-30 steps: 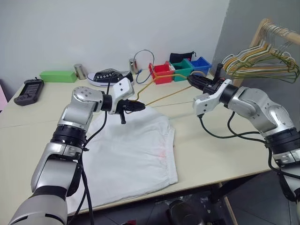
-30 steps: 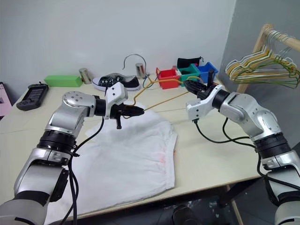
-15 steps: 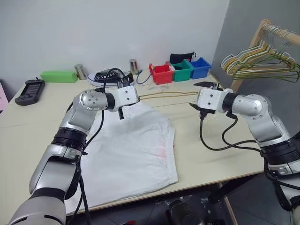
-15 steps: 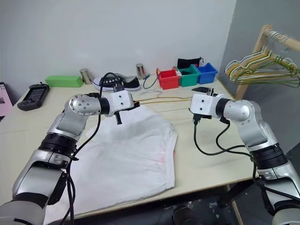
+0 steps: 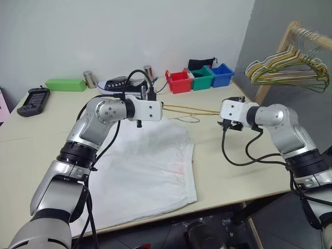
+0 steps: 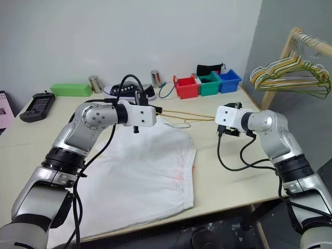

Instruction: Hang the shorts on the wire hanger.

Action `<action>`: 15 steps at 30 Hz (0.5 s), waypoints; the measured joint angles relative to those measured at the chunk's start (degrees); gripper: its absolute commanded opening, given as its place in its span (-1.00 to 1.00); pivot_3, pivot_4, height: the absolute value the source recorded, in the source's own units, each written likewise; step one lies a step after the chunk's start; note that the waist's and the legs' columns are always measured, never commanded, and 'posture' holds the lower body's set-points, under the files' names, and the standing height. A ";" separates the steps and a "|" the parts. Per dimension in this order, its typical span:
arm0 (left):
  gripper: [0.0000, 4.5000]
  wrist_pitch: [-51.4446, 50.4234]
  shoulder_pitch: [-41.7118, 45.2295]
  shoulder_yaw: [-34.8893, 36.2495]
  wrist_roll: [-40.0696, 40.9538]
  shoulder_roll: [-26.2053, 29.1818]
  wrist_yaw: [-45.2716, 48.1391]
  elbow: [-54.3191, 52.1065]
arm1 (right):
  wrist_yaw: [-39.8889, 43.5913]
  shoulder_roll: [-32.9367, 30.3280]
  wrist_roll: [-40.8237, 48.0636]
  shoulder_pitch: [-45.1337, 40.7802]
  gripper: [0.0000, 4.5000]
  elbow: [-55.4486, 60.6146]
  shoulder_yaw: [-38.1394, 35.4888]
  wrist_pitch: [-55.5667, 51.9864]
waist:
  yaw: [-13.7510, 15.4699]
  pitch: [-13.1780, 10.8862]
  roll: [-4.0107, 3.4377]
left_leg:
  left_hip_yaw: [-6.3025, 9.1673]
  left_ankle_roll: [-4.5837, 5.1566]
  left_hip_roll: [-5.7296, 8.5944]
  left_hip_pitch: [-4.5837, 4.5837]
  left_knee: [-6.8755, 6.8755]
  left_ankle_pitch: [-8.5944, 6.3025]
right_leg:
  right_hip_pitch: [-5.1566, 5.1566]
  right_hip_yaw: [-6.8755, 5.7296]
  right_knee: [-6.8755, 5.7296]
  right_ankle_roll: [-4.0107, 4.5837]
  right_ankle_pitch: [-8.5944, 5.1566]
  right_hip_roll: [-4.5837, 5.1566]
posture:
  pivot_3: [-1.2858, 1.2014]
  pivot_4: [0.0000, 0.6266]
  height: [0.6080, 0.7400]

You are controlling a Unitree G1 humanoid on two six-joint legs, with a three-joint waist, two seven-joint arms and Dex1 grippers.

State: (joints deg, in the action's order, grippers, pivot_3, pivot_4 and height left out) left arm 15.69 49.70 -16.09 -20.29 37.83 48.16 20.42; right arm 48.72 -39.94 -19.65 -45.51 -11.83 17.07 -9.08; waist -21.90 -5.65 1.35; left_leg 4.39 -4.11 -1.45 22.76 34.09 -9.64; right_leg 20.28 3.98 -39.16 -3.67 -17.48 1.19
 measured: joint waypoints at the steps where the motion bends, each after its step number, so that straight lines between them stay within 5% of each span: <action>1: -1.00 -0.05 -0.19 0.00 -0.03 0.00 0.00 -0.03 | -0.05 0.02 -0.01 -0.18 0.33 -0.01 0.00 0.06 | 0.00 0.00 0.00 | 0.00 0.00 0.00 0.01 0.00 0.00 | 0.00 0.00 0.00 0.00 0.00 0.00 | -0.18 -0.93 1.00; 15: -1.00 -0.20 -0.62 0.00 -0.41 -0.01 -0.10 -0.79 | 0.02 0.65 -0.19 -0.65 -0.98 -0.06 0.06 0.98 | 0.17 0.00 0.00 | 0.01 0.00 0.01 0.01 0.00 0.00 | 0.00 -0.01 0.01 0.00 0.00 0.00 | -0.19 -0.92 1.00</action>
State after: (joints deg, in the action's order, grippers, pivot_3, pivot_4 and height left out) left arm 15.49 49.08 -16.09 -20.70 37.82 48.05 19.63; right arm 48.73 -39.29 -19.83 -46.16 -11.89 17.12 -8.10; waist -21.73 -5.65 1.35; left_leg 4.40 -4.11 -1.45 22.77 34.09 -9.64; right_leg 20.28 3.98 -39.15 -3.67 -17.48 1.19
